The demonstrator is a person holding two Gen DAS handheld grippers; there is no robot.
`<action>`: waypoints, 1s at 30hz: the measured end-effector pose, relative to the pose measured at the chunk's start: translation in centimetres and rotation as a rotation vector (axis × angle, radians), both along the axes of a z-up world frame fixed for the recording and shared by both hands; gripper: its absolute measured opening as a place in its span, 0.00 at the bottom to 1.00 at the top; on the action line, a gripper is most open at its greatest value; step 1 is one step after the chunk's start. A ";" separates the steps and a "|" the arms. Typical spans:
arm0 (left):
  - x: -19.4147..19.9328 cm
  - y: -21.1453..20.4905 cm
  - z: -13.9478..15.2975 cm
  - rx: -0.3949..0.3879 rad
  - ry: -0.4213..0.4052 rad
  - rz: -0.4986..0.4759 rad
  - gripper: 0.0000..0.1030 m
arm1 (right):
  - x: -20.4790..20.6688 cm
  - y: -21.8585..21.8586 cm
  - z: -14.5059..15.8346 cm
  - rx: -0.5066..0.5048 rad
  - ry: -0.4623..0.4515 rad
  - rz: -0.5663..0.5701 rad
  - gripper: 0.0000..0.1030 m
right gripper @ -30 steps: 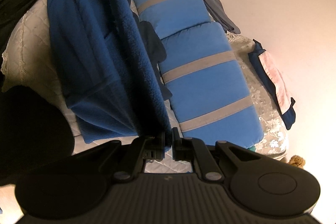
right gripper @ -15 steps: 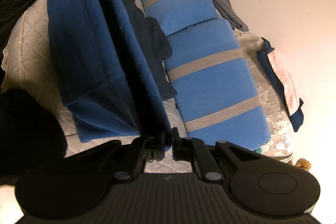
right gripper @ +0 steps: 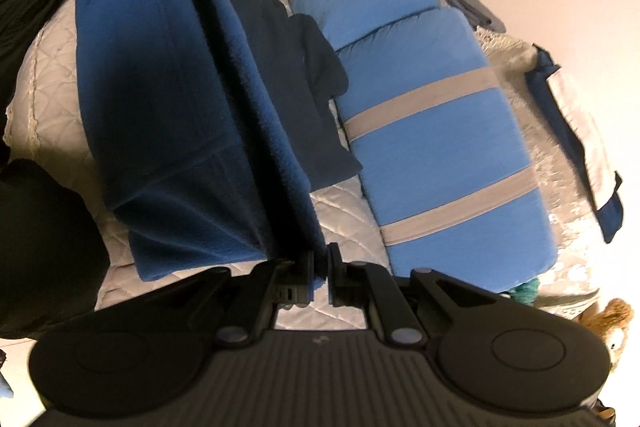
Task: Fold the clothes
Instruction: 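Carry the held fleece with both grippers over toward the pillows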
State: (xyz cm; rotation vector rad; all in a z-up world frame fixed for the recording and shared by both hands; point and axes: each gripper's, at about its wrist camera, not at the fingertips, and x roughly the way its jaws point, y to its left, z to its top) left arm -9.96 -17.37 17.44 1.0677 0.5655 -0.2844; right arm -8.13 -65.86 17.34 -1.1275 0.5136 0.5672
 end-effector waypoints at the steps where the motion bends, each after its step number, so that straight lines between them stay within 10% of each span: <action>1: 0.2 0.0 0.0 0.001 0.003 0.000 0.09 | 0.4 0.0 -0.1 -0.002 0.006 -0.002 0.08; 30: 8.9 -0.3 -0.2 0.066 0.021 0.053 0.09 | 9.9 3.1 0.4 -0.087 -0.027 0.004 0.06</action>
